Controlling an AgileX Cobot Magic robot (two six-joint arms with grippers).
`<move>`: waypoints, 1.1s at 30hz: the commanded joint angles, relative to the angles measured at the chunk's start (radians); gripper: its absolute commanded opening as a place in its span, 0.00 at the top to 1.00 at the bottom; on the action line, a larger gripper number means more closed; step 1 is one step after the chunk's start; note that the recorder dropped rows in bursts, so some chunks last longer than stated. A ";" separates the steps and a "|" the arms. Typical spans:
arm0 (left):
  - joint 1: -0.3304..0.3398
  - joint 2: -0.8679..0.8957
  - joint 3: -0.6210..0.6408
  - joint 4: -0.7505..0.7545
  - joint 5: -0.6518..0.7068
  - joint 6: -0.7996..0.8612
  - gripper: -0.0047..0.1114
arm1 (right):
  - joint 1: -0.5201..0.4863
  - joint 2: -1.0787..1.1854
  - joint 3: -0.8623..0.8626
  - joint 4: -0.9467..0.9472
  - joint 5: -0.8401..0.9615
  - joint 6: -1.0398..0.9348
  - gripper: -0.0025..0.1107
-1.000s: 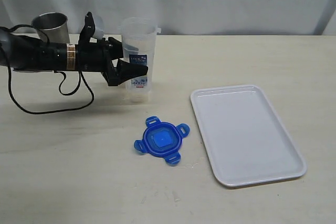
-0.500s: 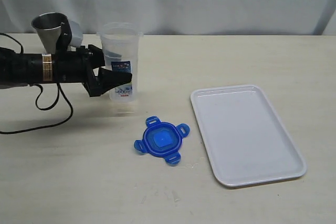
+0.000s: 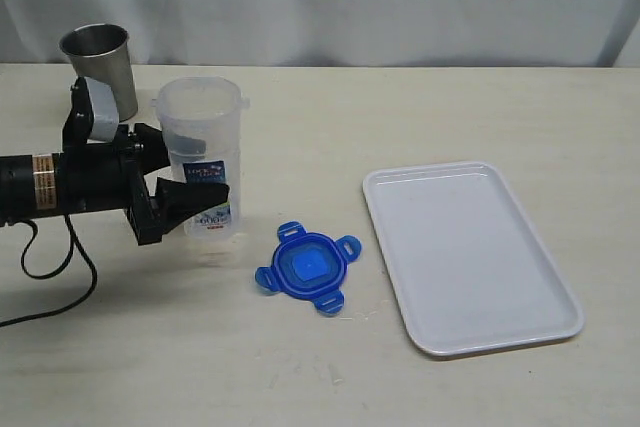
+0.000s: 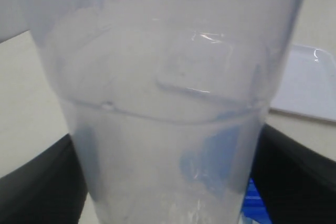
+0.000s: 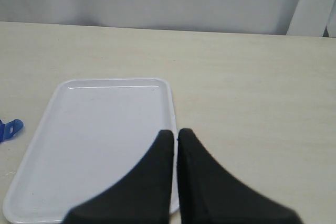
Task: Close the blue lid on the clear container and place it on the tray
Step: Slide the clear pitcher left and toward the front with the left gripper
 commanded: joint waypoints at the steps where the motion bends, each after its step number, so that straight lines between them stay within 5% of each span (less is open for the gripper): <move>1: 0.002 -0.036 0.072 -0.083 -0.042 0.087 0.96 | -0.007 -0.004 0.003 0.005 -0.002 -0.008 0.94; 33: 0.002 -0.037 0.270 -0.128 -0.075 0.252 0.96 | -0.007 -0.004 0.003 0.005 -0.002 -0.008 0.94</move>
